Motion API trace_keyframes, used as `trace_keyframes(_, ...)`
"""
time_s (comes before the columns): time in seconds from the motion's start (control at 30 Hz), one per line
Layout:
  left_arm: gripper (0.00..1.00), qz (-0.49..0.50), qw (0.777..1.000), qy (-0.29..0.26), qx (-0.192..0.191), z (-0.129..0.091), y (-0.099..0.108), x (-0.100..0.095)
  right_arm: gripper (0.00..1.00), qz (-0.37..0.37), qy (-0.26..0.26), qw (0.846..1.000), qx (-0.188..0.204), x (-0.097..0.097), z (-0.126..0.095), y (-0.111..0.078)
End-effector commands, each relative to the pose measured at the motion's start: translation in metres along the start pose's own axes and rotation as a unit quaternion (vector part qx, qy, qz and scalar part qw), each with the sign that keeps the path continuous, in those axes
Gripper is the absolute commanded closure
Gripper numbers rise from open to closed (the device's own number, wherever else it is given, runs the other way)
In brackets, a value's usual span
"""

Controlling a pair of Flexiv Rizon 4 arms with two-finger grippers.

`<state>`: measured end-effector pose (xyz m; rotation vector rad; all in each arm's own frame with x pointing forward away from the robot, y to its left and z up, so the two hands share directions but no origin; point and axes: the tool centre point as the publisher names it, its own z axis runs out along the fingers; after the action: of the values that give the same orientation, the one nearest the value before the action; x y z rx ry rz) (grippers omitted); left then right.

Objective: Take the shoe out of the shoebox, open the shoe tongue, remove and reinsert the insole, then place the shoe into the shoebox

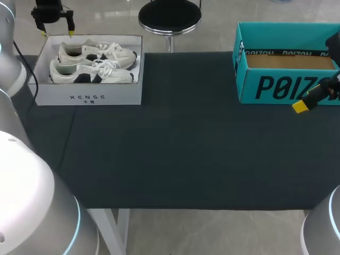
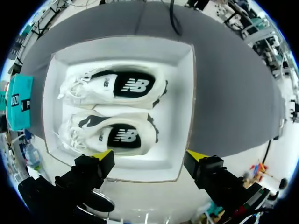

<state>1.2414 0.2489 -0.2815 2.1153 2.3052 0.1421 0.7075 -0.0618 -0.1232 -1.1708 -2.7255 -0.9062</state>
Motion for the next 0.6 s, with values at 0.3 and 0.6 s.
trace_keyframes(0.3, 0.00, 0.029, 0.999, -0.025, -0.010, -0.055, -0.105, 0.010, 0.00, 0.000, 0.001, 1.000, 0.002, -0.001, 0.001, 0.002)
trace_keyframes(0.6, 0.00, 0.027, 0.999, -0.025, -0.004, -0.056, -0.147, 0.011, 0.00, 0.000, 0.001, 1.000, 0.002, -0.001, 0.001, 0.002)
